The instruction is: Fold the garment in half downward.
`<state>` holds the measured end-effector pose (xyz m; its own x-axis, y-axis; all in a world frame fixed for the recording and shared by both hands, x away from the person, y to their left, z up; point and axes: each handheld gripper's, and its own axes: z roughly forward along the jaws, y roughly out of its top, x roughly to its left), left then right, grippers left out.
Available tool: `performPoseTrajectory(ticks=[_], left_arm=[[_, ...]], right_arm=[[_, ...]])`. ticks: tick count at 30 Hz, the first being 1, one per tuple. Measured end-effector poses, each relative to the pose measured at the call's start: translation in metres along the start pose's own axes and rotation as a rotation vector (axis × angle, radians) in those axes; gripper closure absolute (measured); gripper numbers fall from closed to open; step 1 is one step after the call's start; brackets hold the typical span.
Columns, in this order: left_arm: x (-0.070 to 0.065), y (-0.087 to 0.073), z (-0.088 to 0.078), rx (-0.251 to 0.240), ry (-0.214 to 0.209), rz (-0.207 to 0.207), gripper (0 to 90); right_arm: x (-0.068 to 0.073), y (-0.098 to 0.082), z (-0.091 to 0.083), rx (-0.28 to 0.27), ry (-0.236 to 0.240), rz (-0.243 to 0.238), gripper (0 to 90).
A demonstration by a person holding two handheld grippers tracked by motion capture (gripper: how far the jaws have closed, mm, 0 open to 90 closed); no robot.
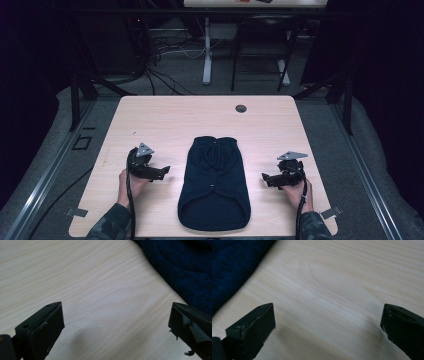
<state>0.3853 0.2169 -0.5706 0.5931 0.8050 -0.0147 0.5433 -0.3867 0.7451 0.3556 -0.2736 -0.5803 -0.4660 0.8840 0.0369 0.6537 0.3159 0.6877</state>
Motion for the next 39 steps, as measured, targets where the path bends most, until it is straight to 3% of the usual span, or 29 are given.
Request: performPoseTrajectory(ticks=[6, 10, 17, 26, 33, 39], left_arm=[[-0.002, 0.008, 0.002, -0.014, -0.042, -0.008, 0.3], [-0.004, 0.016, 0.003, -0.024, -0.048, -0.003, 0.4], [-0.007, 0.031, 0.011, -0.025, -0.066, 0.002, 0.4], [-0.012, 0.052, 0.027, -0.007, -0.086, 0.019, 0.5], [-0.013, 0.065, 0.042, 0.013, -0.114, 0.014, 1.8], [-0.019, 0.076, 0.056, 0.037, -0.124, 0.007, 1.4]], right_arm=[[0.009, 0.016, -0.007, -0.045, 0.056, 0.011, 0.0], [0.016, 0.027, -0.01, -0.052, 0.084, -0.001, 0.0], [0.024, 0.041, -0.008, -0.057, 0.105, -0.025, 0.0], [0.039, 0.068, 0.003, -0.044, 0.138, -0.072, 0.1], [0.039, 0.081, 0.019, -0.025, 0.172, -0.049, 1.4], [0.042, 0.096, 0.039, 0.011, 0.167, -0.046, 1.5]])
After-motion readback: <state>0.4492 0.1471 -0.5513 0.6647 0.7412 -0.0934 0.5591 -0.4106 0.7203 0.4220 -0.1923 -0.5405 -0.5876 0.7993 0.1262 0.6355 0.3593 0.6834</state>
